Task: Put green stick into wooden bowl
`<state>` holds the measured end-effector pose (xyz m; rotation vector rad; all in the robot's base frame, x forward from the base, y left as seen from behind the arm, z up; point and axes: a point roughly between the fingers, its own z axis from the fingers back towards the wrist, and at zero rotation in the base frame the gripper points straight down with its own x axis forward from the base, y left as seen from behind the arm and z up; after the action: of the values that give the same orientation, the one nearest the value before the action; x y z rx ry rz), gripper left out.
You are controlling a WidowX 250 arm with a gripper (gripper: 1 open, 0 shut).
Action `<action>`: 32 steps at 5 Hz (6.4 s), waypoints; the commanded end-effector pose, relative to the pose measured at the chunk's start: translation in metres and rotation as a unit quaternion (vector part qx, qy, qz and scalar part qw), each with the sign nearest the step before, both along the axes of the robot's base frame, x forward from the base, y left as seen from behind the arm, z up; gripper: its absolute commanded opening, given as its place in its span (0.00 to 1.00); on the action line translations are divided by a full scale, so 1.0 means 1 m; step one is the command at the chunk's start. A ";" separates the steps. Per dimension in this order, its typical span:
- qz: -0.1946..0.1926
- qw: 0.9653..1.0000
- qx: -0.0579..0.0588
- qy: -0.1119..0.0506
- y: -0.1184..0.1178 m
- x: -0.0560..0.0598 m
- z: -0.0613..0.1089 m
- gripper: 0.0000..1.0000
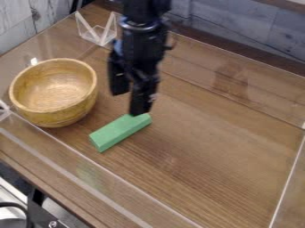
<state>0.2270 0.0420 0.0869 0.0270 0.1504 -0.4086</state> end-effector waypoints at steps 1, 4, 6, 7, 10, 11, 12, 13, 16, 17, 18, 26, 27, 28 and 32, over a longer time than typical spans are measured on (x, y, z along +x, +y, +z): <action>-0.044 0.999 0.009 -0.026 0.017 -0.004 -0.001 1.00; -0.087 0.995 0.023 -0.043 0.016 -0.006 -0.034 1.00; -0.092 0.994 0.022 -0.050 0.012 -0.001 -0.049 1.00; -0.093 0.994 0.017 -0.054 0.012 0.001 -0.055 1.00; -0.089 0.994 0.008 -0.071 0.014 0.006 -0.063 0.00; -0.084 0.994 0.003 -0.076 0.016 0.006 -0.063 0.00; -0.078 0.994 -0.002 -0.080 0.017 0.007 -0.063 0.00; -0.071 0.994 -0.007 -0.082 0.018 0.007 -0.063 0.00; -0.051 0.995 -0.022 -0.078 0.016 0.007 -0.061 0.00; -0.036 0.996 -0.024 -0.079 0.018 0.006 -0.057 0.00; -0.015 0.996 -0.025 -0.079 0.021 0.005 -0.052 0.00; 0.172 0.975 0.008 -0.140 0.085 0.012 -0.001 0.00; 0.170 0.975 0.011 -0.143 0.099 0.010 -0.004 0.00; 0.168 0.975 0.012 -0.144 0.102 0.008 -0.007 0.00; 0.167 0.975 0.019 -0.147 0.116 0.005 -0.022 0.00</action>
<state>0.2316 0.1521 0.0594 0.0817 -0.1113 -0.0739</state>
